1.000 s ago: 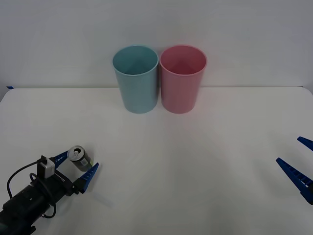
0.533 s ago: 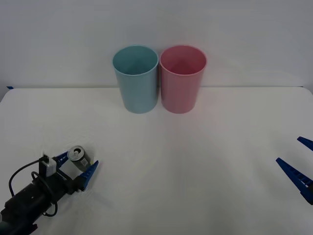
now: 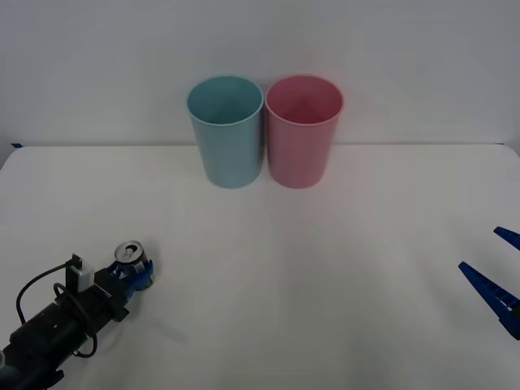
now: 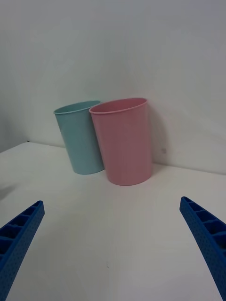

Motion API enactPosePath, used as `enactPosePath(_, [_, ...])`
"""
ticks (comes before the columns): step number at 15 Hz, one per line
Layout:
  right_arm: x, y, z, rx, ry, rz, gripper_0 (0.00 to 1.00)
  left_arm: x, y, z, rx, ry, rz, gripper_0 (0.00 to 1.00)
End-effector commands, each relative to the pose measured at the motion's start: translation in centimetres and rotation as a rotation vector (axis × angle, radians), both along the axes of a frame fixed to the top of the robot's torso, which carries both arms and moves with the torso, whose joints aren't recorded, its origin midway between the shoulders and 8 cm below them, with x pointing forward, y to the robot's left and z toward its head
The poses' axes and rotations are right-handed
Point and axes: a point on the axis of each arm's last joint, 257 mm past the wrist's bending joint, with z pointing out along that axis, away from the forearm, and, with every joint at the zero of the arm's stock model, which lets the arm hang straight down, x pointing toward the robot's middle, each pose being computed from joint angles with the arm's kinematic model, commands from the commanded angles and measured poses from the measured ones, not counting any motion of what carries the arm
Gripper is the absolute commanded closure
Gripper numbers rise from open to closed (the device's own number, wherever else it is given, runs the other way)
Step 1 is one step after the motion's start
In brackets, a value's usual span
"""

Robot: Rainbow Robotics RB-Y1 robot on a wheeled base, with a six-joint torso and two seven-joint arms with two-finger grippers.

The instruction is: Grasp the object on the table and drop it into the matching bin: aluminum can to the light blue bin, PET bottle to the pink bin.

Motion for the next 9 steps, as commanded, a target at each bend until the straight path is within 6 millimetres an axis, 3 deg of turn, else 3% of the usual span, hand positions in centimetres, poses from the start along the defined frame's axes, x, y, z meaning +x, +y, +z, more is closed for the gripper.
enactPosePath(1, [0.0,0.0,0.0,0.000,0.000,0.000,0.00,0.0,0.6,0.1,-0.005,-0.001,0.014,1.00])
enactPosePath(6, [0.0,0.0,0.0,0.000,0.000,0.000,0.00,-0.7,2.1,1.9,-0.019,-0.030,0.018,1.00])
enactPosePath(9, [0.0,0.0,0.0,0.000,0.000,0.000,0.00,-1.7,3.0,4.5,-0.052,-0.069,0.035,1.00])
